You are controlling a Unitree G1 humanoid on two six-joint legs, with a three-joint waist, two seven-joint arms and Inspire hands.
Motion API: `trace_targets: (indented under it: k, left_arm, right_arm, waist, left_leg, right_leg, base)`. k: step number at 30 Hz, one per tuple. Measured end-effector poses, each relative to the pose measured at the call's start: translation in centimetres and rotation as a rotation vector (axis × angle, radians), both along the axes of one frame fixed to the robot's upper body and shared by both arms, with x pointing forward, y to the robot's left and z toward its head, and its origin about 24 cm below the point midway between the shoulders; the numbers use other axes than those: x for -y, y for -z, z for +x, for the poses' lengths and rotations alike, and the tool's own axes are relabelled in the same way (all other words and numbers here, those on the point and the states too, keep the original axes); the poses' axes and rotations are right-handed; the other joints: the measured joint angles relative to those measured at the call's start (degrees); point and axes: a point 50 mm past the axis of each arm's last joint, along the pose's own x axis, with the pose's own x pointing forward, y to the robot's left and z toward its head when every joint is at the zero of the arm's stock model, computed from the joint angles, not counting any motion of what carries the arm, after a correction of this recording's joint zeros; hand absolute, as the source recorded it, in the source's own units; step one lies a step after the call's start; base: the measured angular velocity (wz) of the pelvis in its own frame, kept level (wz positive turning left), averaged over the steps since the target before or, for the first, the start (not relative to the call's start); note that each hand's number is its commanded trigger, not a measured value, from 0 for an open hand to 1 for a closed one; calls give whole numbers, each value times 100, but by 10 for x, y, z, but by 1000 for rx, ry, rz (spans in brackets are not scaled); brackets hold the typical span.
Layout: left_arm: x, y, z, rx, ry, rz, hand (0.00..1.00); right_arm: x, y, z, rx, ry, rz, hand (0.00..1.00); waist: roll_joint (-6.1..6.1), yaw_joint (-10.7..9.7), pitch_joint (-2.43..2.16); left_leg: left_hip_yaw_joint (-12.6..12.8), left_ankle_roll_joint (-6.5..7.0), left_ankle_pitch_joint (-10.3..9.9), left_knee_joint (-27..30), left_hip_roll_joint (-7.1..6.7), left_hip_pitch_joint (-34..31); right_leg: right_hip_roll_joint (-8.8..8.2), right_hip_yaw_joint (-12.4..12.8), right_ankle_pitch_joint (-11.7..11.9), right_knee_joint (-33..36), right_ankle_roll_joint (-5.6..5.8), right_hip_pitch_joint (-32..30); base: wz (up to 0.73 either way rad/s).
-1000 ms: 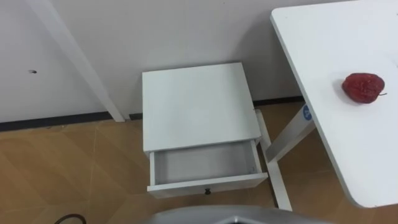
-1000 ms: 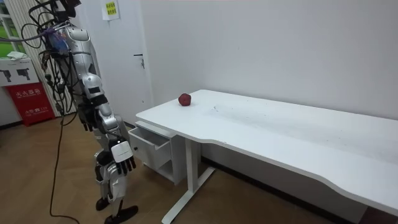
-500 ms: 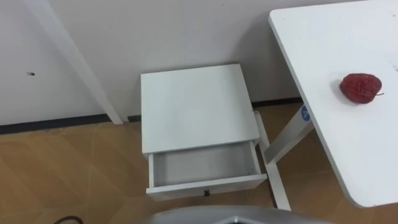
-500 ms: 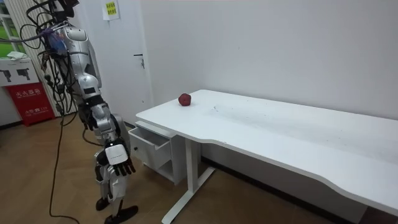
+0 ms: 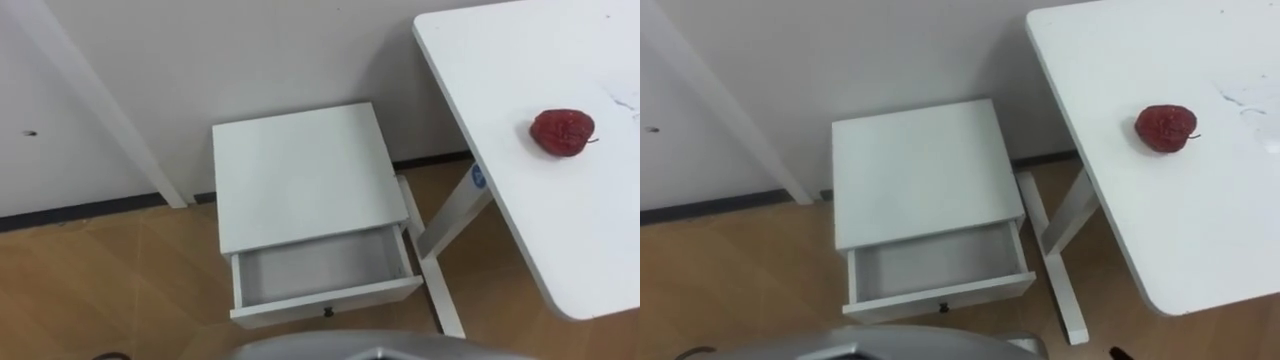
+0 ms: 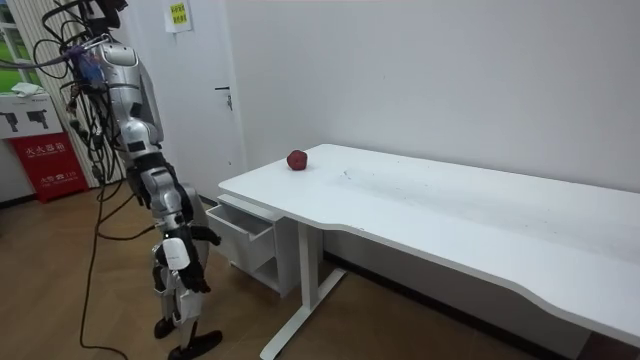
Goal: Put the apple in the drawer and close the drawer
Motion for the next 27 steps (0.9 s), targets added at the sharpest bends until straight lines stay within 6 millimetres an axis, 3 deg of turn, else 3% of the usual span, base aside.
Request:
trace_targets:
  k: [9, 20, 27]
  left_arm:
    - [-4, -2, -3, 45, -105, 21, 0]
    - [-8, -4, -6, 92, -139, 37, 0]
    - [-11, -7, -11, 116, -130, 52, 0]
  right_arm:
    - [14, -7, 9, 29, 249, -114, 0]
    - [44, -34, 54, 109, 398, -323, 0]
    - [58, -53, 66, 143, 460, -442, 0]
  waist:
    - [-48, -3, -38]
    - [-62, -32, -33]
    - [-74, -12, -49]
  left_leg:
    - [91, 0, 0, 9, 8, -4]
    - [97, 1, 1, 70, 21, -117]
    - [97, -1, 5, 59, 22, -204]
  right_leg:
    - [-6, -6, 0, 33, 0, -48]
    - [-7, 10, -1, 107, 0, -172]
    - [-6, 4, -1, 105, 0, -263]
  base:
    - [-5]
    - [0]
    - [0]
